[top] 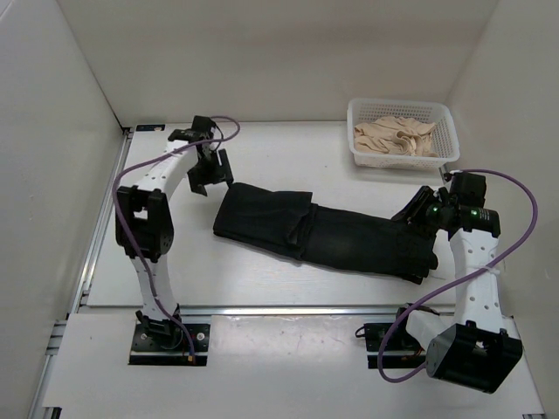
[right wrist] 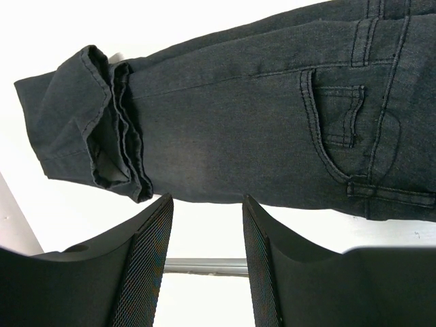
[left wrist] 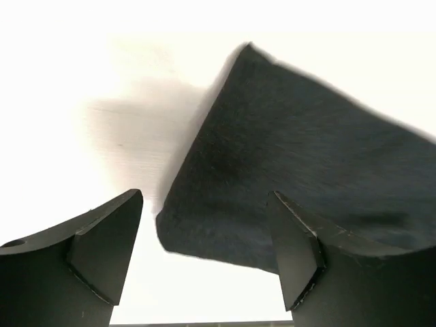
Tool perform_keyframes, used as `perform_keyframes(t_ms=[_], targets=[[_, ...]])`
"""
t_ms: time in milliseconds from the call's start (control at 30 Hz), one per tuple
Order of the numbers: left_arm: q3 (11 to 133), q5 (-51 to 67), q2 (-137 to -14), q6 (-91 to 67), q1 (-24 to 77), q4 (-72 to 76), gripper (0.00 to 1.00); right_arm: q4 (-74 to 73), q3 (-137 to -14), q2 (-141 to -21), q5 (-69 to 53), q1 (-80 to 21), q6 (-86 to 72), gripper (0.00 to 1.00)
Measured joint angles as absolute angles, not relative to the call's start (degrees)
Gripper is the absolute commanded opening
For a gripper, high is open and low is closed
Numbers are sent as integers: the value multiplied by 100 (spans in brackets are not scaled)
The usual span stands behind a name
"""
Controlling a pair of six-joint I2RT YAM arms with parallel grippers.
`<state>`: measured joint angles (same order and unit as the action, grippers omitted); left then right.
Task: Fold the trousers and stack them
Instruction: Fold the trousers
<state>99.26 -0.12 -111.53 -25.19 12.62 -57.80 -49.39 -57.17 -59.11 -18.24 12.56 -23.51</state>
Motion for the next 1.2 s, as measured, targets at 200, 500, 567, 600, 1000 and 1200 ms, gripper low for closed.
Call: perform_keyframes(t_ms=[200,500,567,600,1000,1200], targets=[[9209,252,-11705,-2504,1520,-5649,86,-4941,-5717,-5931,-1817,1256,-2351,50],[8715,436,-11883,-2574,1426,-5391,41,-4941,-5717,-5931,-1824,1256,-2351,50],[8707,471,-11893,-2606,1391,-5389,12,-4939,-5717,-5929,-1826,1256,-2351,50],[8707,508,-11893,-2589,1380,-5376,10,-4939,-5717,-5929,-1837,1256,-2351,50],[10186,-1009,-11723,-2637,1367,-6348,10,-4958,-5717,-5800,-1929,1256,-2351,50],[11461,-2025,-10982,-2617,1632,-6917,10,-4974,-5695,-5607,-1955,1256,-2353,50]])
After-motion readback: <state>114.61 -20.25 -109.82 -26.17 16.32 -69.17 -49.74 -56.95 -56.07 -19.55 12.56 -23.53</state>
